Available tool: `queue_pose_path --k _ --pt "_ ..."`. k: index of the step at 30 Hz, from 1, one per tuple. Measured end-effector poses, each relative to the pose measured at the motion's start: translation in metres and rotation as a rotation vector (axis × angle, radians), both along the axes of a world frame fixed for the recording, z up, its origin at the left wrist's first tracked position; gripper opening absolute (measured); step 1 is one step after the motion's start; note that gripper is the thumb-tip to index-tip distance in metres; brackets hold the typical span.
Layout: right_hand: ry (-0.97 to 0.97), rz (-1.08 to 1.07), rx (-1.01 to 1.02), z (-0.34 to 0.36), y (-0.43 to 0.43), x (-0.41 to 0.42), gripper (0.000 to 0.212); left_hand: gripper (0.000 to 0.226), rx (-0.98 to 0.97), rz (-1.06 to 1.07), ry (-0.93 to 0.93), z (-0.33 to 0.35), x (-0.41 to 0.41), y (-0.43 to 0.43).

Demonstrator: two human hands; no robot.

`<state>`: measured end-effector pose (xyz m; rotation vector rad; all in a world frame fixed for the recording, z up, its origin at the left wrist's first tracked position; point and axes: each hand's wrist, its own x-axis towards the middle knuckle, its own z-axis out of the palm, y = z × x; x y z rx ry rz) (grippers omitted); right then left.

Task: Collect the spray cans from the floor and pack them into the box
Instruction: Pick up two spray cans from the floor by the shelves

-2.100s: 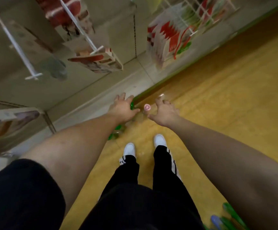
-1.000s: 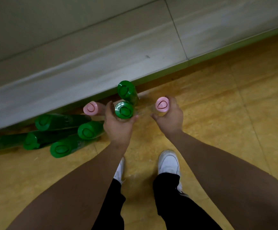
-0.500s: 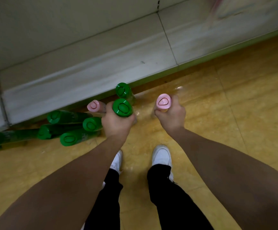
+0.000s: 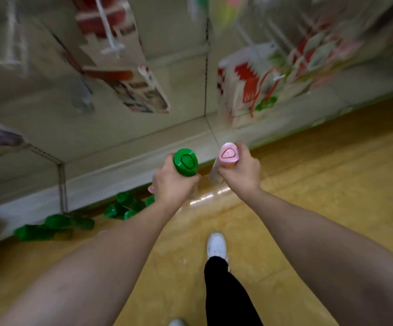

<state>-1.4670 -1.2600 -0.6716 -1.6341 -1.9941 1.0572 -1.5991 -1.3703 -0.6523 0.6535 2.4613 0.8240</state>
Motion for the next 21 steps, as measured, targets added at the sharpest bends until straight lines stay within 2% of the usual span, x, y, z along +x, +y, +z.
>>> queue_pose_path --k 5,7,9,13,17,21 --pt "0.102 -0.13 0.142 0.142 -0.019 0.033 0.063 0.072 0.186 -0.053 0.011 0.138 0.01 -0.013" --pt "0.17 -0.156 0.212 0.2 -0.029 0.044 0.06 0.073 0.284 -0.054 -0.008 0.194 0.016 -0.021" --pt "0.248 -0.139 0.306 0.254 -0.038 0.05 0.05 0.074 0.374 -0.063 0.003 0.247 0.023 -0.029" --pt "0.395 -0.112 0.501 0.357 -0.054 0.046 0.056 0.082 0.595 -0.071 0.046 0.343 0.03 -0.05" --pt "0.513 -0.018 0.549 0.443 -0.071 0.029 0.059 0.081 0.832 -0.03 0.104 0.428 0.023 -0.073" --pt "0.747 0.088 0.54 0.506 -0.083 0.001 0.054 0.076 1.004 0.04 0.262 0.491 0.009 -0.092"
